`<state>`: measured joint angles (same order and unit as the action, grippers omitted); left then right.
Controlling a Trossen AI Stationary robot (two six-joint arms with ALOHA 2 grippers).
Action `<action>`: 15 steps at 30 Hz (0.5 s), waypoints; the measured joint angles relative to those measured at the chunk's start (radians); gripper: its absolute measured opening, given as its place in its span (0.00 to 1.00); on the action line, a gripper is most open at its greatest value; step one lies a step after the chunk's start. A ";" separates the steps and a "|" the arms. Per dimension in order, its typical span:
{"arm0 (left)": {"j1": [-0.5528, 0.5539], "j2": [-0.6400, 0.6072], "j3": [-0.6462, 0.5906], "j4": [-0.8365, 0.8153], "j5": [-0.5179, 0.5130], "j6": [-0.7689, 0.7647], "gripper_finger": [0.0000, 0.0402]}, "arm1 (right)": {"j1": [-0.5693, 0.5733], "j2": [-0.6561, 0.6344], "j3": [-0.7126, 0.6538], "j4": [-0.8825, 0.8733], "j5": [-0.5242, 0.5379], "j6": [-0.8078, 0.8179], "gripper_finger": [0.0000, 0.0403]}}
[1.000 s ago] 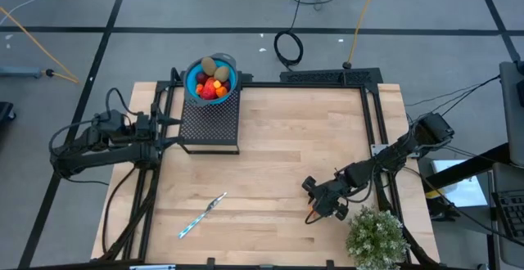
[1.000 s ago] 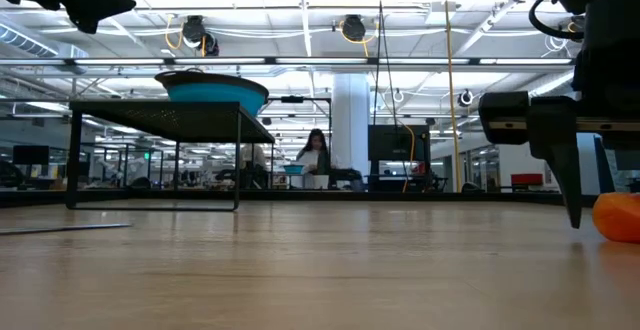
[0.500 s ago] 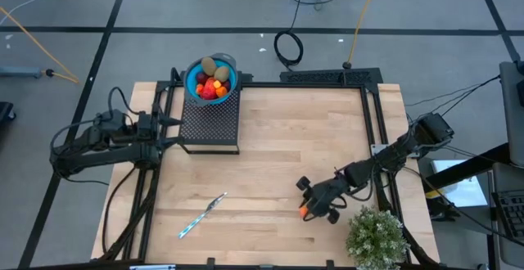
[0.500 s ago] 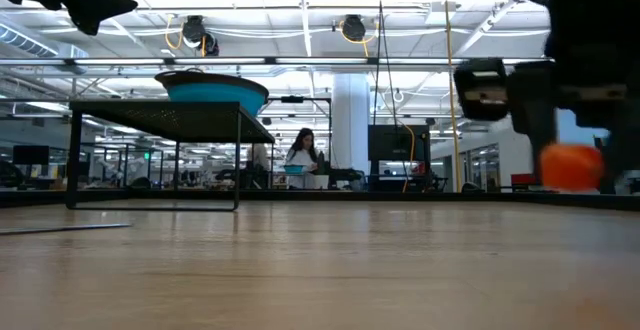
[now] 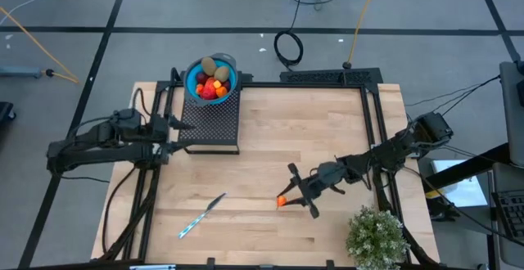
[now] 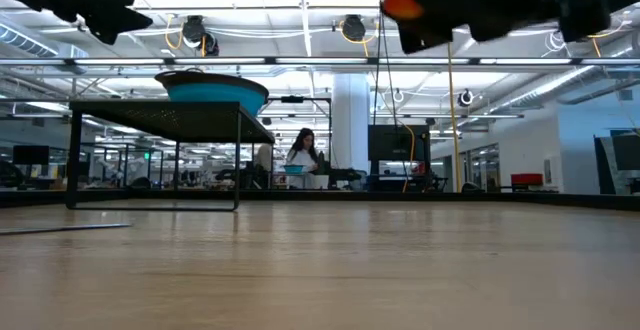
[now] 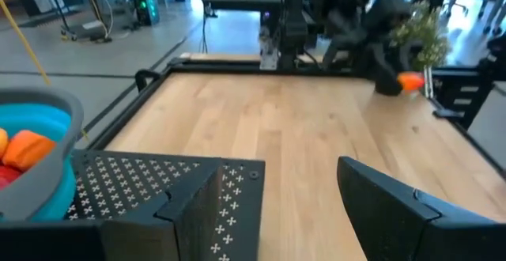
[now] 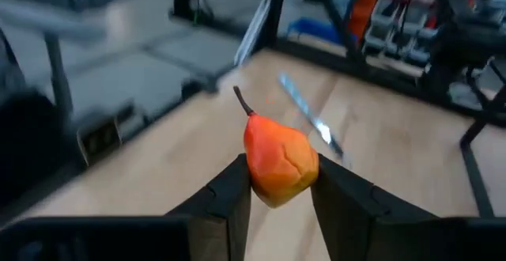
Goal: Pick & Place Fruit
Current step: Put the peach into the blue strainer bowl on the shelf
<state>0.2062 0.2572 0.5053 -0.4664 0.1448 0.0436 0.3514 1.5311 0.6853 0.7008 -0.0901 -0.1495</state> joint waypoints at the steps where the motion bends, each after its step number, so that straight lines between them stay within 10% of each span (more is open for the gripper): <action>1: 0.000 0.011 0.000 0.002 -0.001 0.003 0.62 | -0.007 0.000 0.000 0.031 -0.017 0.022 0.28; 15: -0.043 0.100 0.000 0.077 -0.013 0.033 0.62 | -0.081 0.000 0.000 0.373 -0.101 0.444 0.28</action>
<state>0.1632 0.3567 0.5053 -0.3897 0.1319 0.0765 0.2703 1.5307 0.6849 1.0741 -0.1908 0.2948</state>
